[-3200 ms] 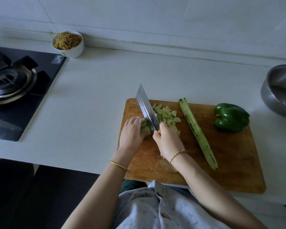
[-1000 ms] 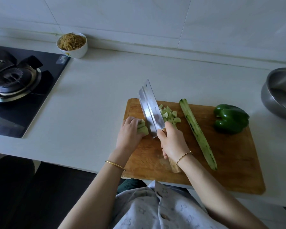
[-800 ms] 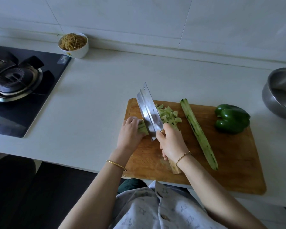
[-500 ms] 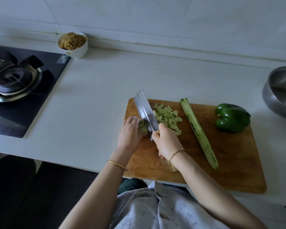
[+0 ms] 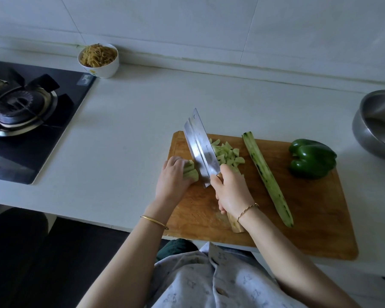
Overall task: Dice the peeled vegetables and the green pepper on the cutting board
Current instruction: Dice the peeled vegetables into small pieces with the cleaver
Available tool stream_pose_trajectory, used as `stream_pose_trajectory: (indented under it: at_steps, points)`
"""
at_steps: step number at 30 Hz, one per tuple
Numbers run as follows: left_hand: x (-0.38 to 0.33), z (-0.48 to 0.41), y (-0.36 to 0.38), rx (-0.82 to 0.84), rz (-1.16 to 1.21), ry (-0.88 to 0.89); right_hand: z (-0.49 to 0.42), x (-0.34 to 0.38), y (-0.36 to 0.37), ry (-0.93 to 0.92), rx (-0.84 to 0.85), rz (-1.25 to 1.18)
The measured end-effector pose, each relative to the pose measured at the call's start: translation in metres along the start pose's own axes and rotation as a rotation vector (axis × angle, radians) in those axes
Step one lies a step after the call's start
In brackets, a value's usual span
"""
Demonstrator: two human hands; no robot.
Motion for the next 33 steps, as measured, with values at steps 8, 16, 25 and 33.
stream_pose_trajectory:
  at_steps: [8,16,25,33]
  points:
    - [-0.001,0.001,-0.001,-0.014,-0.016,0.023,0.001,0.006,0.001,0.006,0.049,0.042]
    - [-0.001,0.001,0.000,-0.030,0.003,0.048,-0.003,0.017,0.008,-0.014,0.037,0.222]
    - [0.005,0.003,-0.003,0.031,0.009,0.026,-0.007,-0.008,0.009,0.068,0.014,-0.034]
    - [-0.002,-0.006,0.002,0.040,-0.001,0.024,-0.005,0.000,-0.008,0.021,-0.030,-0.057]
Point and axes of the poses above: each hand's wrist, its own z-axis away from the middle knuckle, its own y-axis out of the palm, x = y × z, the point moved 5 cm from there along -z, towards the middle knuckle, and after that the axes turned 5 degrees about z, right-handed, at the moved point
